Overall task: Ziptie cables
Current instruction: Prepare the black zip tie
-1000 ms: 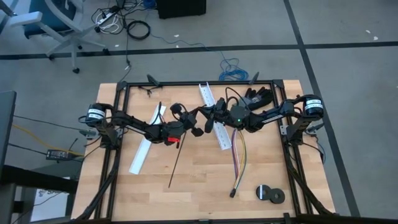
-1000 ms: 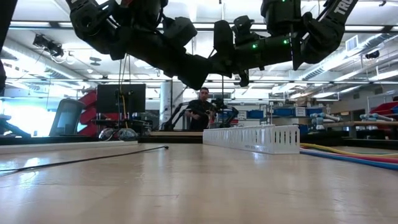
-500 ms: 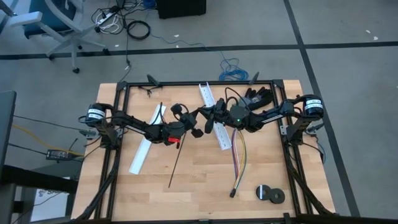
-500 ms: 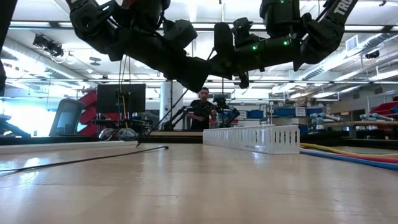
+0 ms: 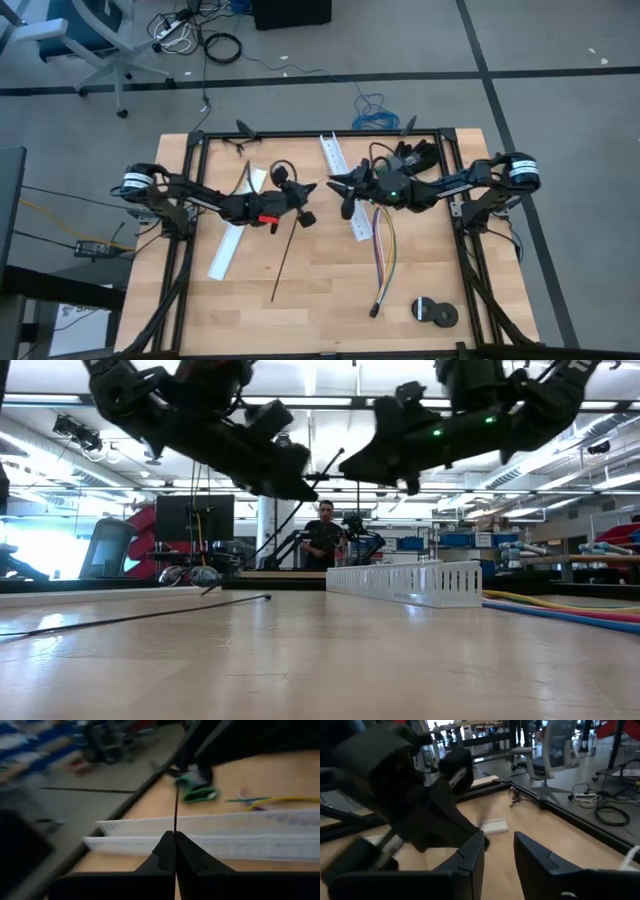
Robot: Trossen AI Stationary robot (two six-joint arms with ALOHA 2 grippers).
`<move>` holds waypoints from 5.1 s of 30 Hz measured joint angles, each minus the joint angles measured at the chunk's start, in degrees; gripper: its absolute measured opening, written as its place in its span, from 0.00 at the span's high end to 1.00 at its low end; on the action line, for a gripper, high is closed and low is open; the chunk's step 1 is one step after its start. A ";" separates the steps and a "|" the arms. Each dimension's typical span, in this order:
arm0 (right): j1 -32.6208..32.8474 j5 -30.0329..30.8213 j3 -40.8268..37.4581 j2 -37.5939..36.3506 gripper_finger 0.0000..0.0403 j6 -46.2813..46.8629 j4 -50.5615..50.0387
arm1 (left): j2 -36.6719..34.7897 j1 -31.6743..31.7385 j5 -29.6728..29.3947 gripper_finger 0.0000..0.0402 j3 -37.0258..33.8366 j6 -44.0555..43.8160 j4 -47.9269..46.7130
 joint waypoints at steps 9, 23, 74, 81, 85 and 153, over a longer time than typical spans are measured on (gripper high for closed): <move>0.26 -4.47 -5.04 -4.90 0.77 3.31 -4.52 | -4.79 6.79 29.68 1.00 -10.44 -8.88 14.10; 1.53 -11.10 0.72 0.04 0.81 -3.55 -0.68 | -4.53 13.18 58.37 1.00 -13.62 -15.51 24.61; 0.05 7.04 23.98 18.55 0.82 -6.53 -3.21 | 5.91 0.09 -24.58 1.00 -7.17 1.29 24.58; -1.41 6.75 24.22 18.76 0.82 -4.13 -3.87 | 7.74 -0.61 -27.42 1.00 -5.37 3.04 24.84; -2.20 6.70 24.22 18.76 0.82 -2.97 -3.87 | 7.74 -0.84 -27.48 1.00 -3.85 5.84 24.78; -3.49 -19.94 24.15 9.78 0.88 -15.41 -32.74 | 0.88 2.69 20.07 1.00 -14.85 -4.07 23.63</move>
